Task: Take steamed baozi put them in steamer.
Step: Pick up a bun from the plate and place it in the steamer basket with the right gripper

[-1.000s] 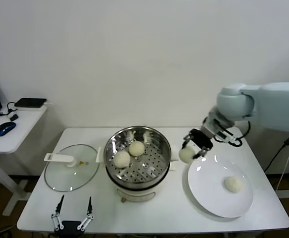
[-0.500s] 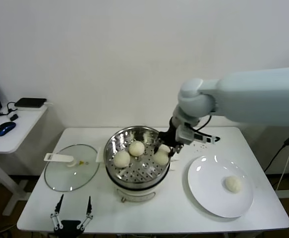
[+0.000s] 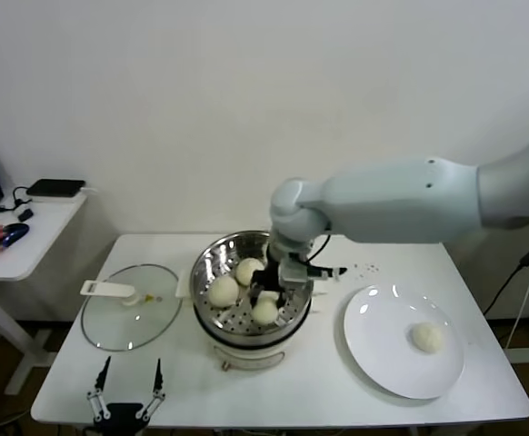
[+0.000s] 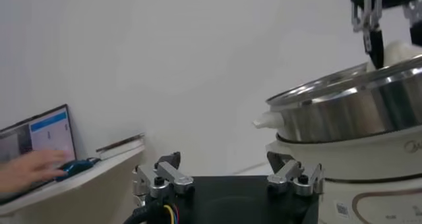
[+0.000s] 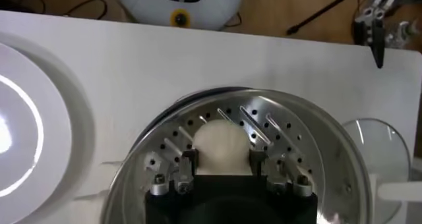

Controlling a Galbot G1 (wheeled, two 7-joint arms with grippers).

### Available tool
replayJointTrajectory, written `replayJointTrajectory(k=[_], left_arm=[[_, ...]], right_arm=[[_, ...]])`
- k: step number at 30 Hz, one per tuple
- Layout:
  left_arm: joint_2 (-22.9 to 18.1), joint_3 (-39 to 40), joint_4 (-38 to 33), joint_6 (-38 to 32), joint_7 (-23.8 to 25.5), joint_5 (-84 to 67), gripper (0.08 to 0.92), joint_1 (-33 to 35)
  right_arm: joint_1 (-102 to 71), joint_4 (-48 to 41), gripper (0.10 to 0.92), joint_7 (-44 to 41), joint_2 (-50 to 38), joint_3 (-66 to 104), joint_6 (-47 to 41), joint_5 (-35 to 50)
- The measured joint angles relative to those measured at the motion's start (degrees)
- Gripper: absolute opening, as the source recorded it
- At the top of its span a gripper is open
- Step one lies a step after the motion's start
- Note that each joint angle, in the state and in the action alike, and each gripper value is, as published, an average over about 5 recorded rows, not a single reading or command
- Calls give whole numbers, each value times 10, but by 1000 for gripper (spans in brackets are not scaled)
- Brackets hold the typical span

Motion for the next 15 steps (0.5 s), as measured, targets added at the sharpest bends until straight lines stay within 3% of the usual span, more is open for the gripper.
replayJointTrajectory(k=[8, 15], left_arm=[[0, 0, 1, 0, 0, -1, 823, -1], [0, 0, -1, -1, 0, -2, 823, 1]], right_arm=[[-38, -30, 557, 12, 26, 12, 2, -17], [-42, -37, 726, 19, 28, 12, 7, -14]])
